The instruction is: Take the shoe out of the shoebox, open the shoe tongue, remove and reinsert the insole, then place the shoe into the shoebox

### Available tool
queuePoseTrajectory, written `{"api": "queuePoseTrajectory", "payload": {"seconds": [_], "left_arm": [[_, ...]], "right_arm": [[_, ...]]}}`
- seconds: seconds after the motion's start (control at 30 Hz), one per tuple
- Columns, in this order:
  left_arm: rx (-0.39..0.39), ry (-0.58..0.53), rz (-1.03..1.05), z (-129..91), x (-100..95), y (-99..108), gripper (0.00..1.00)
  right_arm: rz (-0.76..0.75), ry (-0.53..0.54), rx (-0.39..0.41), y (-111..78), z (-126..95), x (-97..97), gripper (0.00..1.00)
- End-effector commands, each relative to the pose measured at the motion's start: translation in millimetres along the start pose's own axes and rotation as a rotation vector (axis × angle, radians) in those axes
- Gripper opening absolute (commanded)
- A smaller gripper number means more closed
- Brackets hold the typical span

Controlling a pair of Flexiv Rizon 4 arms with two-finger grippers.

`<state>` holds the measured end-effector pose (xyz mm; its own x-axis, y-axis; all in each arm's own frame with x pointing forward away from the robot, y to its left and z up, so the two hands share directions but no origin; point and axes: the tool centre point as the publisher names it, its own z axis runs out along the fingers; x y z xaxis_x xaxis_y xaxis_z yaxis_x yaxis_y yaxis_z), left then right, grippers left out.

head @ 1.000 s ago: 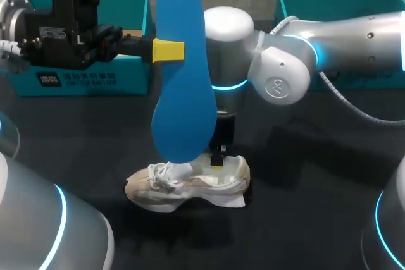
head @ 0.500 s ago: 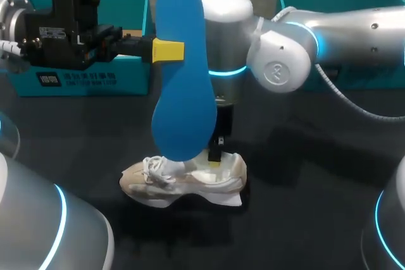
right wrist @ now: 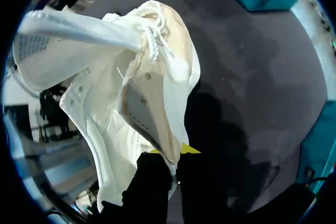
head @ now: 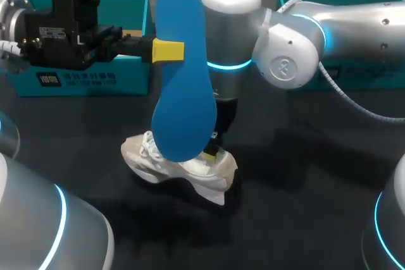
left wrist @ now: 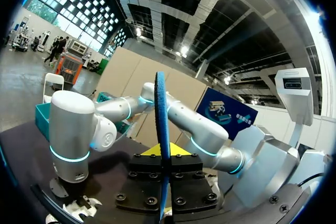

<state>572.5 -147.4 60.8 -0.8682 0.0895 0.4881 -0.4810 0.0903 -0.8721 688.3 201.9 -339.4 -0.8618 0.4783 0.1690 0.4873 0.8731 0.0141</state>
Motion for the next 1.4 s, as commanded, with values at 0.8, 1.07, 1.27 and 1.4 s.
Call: {"api": "queuePoseTrajectory", "payload": {"seconds": [0.8, 1.07, 1.27, 1.4], "left_arm": [[-0.002, -0.001, -0.001, 0.5, -0.2, 0.7, 0.00], [-0.002, -0.001, -0.001, 0.5, -0.2, 0.7, 0.00], [-0.002, -0.001, -0.001, 0.5, -0.2, 0.7, 0.00], [-0.002, -0.001, -0.001, 0.5, -0.2, 0.7, 0.00]], "right_arm": [[0.308, -0.142, -0.087, -7.2, -10.0, 21.8, 0.00], [0.614, -0.091, -0.089, -27.1, -12.1, 14.3, 0.00], [0.840, -0.092, -0.157, -49.7, -16.0, 25.8, 0.00], [0.941, -0.096, -0.200, -53.4, -12.4, 36.6, 0.00]]}}
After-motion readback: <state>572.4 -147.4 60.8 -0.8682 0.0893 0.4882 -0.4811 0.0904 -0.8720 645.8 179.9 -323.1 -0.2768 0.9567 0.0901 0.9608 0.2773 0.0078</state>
